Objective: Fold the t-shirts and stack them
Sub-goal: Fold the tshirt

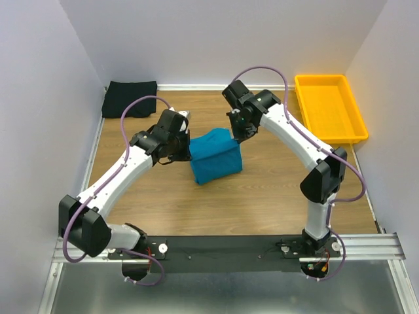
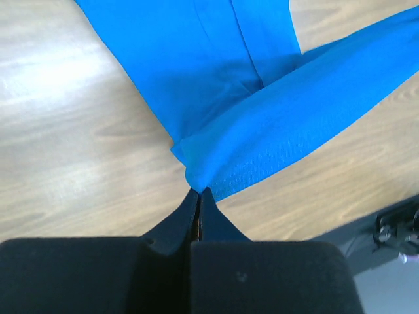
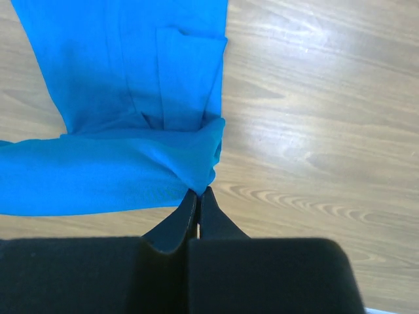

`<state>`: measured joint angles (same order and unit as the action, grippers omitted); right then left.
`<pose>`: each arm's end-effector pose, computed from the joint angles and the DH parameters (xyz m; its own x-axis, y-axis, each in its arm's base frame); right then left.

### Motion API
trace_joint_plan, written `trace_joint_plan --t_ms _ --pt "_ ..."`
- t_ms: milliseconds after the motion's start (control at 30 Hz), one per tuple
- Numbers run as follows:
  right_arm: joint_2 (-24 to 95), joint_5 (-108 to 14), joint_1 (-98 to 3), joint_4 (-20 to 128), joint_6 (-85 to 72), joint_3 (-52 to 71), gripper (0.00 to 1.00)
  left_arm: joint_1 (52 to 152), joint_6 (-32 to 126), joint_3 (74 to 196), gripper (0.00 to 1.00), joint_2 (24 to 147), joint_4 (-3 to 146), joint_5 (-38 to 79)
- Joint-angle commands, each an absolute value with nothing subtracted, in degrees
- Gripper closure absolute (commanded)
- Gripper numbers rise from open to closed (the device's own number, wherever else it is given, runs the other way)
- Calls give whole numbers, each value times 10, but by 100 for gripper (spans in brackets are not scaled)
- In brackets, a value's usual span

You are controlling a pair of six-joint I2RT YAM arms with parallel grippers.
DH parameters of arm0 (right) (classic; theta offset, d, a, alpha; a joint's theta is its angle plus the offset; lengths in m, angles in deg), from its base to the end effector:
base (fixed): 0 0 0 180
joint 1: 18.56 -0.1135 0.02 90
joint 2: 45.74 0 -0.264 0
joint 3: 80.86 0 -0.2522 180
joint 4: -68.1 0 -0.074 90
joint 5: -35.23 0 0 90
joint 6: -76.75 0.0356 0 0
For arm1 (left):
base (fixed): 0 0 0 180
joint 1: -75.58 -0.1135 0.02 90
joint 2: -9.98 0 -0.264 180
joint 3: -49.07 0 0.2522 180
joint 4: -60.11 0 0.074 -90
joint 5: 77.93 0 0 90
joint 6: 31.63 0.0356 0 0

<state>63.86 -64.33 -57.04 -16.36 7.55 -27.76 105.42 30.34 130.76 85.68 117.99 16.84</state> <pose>0.3103 0.2391 0.3367 -0.8744 -0.2477 -0.4172 -0.2702 0.9628 -0.0052 0.2355 -0.1385 0.3095 -0.8564 -0.0486 -0.5140 0.1563 0.9245 -0.3478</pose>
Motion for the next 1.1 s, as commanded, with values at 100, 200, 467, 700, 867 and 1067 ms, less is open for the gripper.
trace_joint_plan --t_ms 100,200,467,700,867,1067 --pt "694 -690 -546 -133 37 -332 100 1020 318 1304 100 891 1132 148" --pt "717 -696 -543 -92 29 -327 99 1007 311 1296 100 908 1104 144" --pt "764 -706 -536 13 13 -327 100 982 297 1264 100 943 1032 125" --pt "794 -702 -531 82 12 -313 99 961 302 1246 100 984 963 88" --pt "811 -702 -524 145 28 -269 99 948 304 1251 100 1030 901 76" --pt "820 -704 -520 210 28 -234 99 942 295 1248 100 1051 866 50"
